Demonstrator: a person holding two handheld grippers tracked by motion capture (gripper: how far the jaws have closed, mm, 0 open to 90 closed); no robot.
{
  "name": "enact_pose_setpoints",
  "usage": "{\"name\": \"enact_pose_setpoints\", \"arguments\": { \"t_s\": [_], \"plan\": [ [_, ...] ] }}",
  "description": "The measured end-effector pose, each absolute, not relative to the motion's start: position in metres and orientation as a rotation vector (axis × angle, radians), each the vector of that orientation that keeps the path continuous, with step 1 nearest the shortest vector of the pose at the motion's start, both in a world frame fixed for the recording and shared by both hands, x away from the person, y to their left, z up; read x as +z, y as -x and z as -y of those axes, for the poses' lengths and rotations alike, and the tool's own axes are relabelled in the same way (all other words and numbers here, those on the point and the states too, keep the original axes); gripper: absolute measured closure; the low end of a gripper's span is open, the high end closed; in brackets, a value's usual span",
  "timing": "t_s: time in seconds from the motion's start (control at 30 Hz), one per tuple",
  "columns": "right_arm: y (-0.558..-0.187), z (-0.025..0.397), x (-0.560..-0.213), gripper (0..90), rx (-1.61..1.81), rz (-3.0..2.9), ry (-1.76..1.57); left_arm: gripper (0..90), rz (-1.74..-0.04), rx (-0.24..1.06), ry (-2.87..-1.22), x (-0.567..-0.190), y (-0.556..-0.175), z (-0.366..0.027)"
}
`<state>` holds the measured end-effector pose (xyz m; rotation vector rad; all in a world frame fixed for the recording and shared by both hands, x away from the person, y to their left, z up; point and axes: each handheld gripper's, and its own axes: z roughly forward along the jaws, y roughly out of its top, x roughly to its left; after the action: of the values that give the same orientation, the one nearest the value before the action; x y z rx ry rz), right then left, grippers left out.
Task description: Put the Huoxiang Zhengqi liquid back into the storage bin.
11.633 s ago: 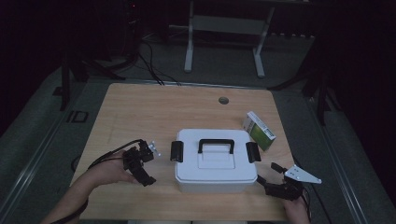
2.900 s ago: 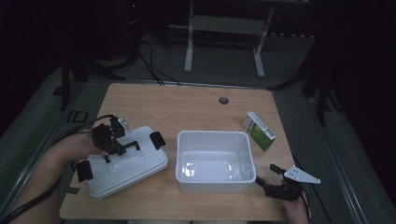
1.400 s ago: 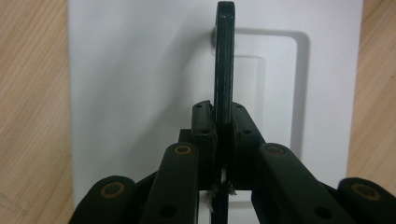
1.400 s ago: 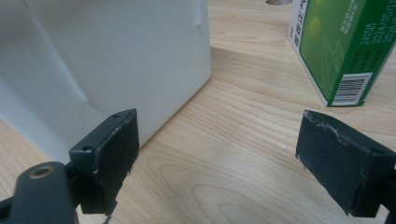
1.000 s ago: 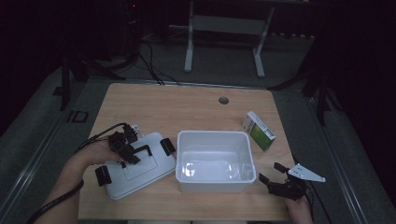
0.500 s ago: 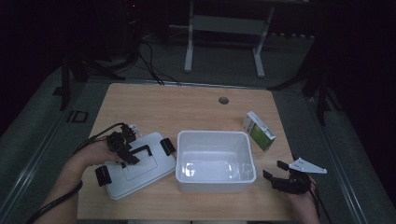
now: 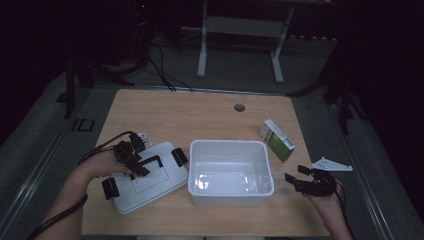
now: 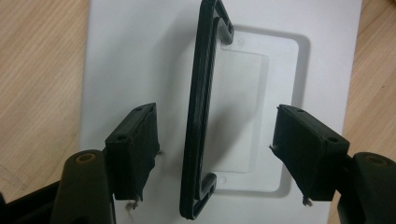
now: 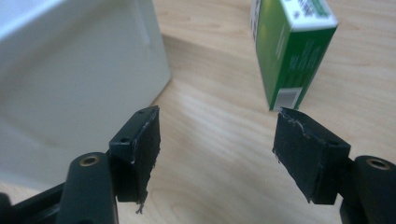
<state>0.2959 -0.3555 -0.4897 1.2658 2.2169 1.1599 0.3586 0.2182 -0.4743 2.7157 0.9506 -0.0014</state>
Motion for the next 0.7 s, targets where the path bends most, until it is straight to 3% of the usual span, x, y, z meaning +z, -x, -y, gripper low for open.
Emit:
{"name": "enact_pose_setpoints", "arguments": {
  "t_s": [0.7],
  "plan": [
    [-0.361,0.36,-0.454,33.3,1.084,-2.24,-1.251,31.5,-0.945,-0.022,-2.723,-0.477,-0.358,-0.22]
  ]
}}
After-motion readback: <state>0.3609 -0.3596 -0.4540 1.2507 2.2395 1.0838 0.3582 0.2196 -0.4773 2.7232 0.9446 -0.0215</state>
